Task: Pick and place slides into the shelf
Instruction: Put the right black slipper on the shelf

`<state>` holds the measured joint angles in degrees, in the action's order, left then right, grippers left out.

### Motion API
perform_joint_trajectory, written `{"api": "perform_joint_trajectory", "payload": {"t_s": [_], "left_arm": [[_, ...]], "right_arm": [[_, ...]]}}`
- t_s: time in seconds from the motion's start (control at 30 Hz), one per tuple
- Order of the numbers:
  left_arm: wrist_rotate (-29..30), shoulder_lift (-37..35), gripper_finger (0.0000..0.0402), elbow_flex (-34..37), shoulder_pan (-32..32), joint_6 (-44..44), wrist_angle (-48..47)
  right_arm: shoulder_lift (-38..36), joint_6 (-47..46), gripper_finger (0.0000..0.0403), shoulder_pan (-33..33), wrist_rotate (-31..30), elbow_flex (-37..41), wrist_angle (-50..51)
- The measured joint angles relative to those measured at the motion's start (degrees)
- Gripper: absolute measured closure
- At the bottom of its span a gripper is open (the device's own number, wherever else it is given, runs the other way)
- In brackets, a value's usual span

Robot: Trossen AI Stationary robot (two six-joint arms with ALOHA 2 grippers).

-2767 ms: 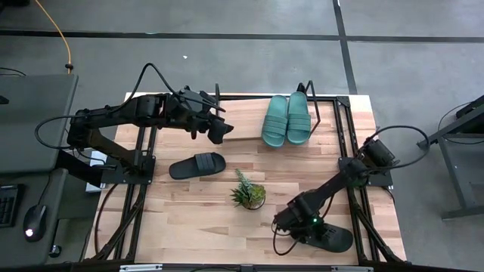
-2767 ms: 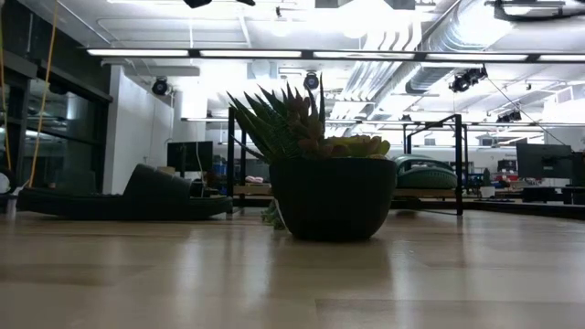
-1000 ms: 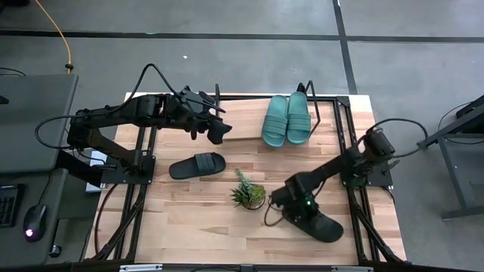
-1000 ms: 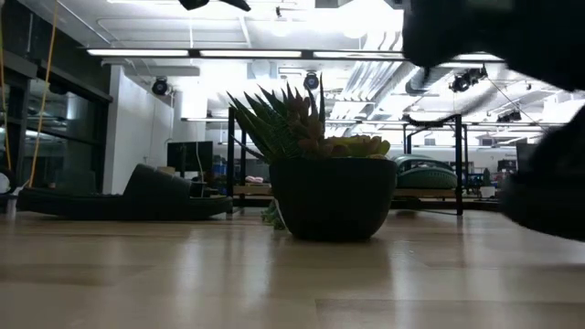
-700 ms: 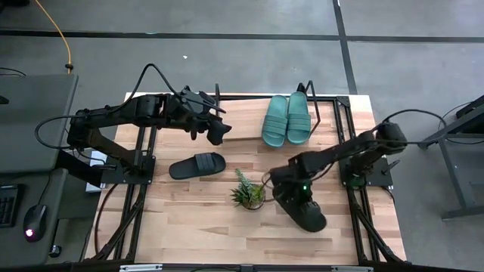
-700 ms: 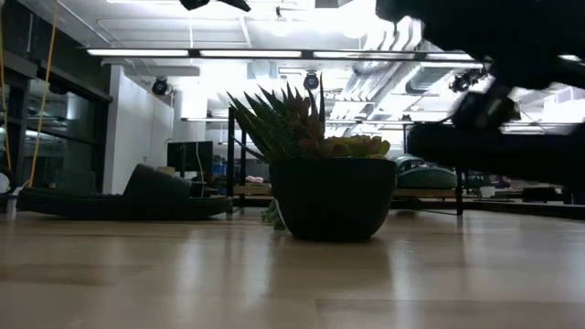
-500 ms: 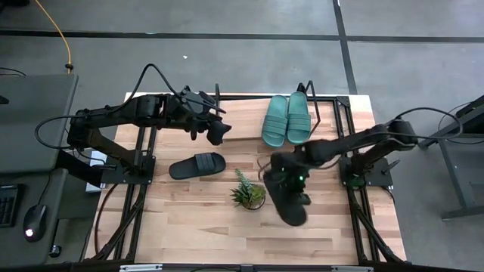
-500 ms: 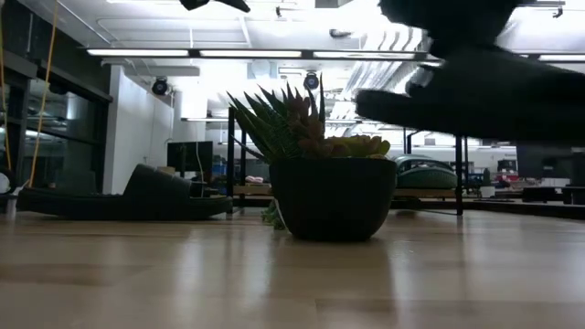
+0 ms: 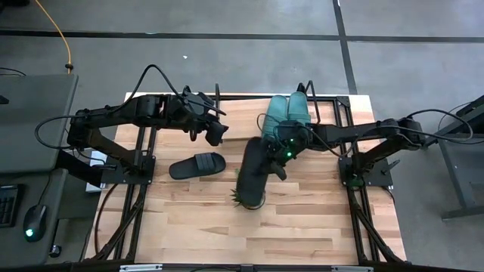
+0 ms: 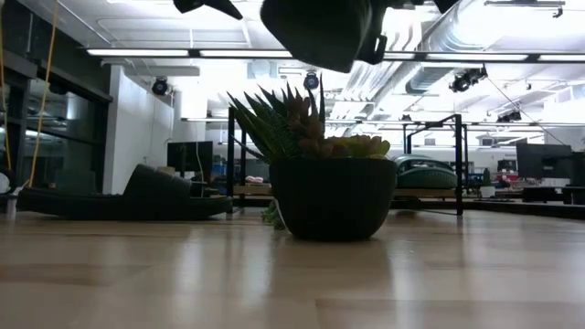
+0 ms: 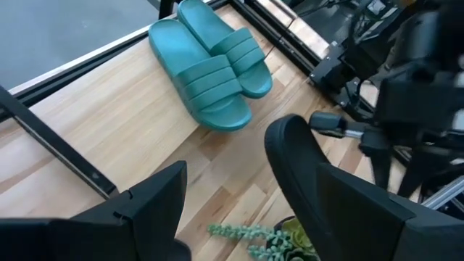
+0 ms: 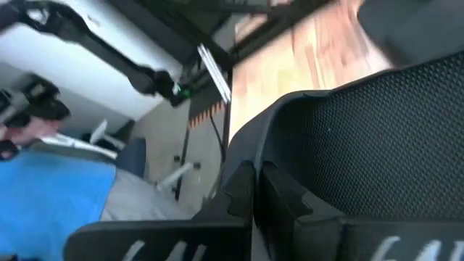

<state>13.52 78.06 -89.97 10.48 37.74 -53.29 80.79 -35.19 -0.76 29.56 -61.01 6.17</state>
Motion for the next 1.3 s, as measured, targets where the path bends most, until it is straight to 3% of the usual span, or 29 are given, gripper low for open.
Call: {"api": "perform_joint_trajectory", "payload": {"t_s": [0.27, 0.67, 1.07, 1.3], "left_arm": [[-1.4, 0.0, 0.0117, 0.0, 0.0, 0.2, -1.4], [-15.0, 0.0, 0.0117, 0.0, 0.0, 1.5, -1.4], [-29.1, 5.3, 0.0117, 0.0, 0.0, 1.6, 1.7], [-37.9, 7.4, 0.0117, 0.0, 0.0, 4.5, 10.8]], "right_arm": [[0.0, -0.6, 0.0403, 1.0, 1.6, 0.0, 1.6], [0.0, 0.7, 0.0403, 2.5, 13.2, -0.2, 3.7], [0.5, 15.6, 0.0403, 1.5, 14.0, -15.0, 27.3], [2.1, 18.0, 0.0403, 1.9, 13.8, -21.3, 36.5]]}}
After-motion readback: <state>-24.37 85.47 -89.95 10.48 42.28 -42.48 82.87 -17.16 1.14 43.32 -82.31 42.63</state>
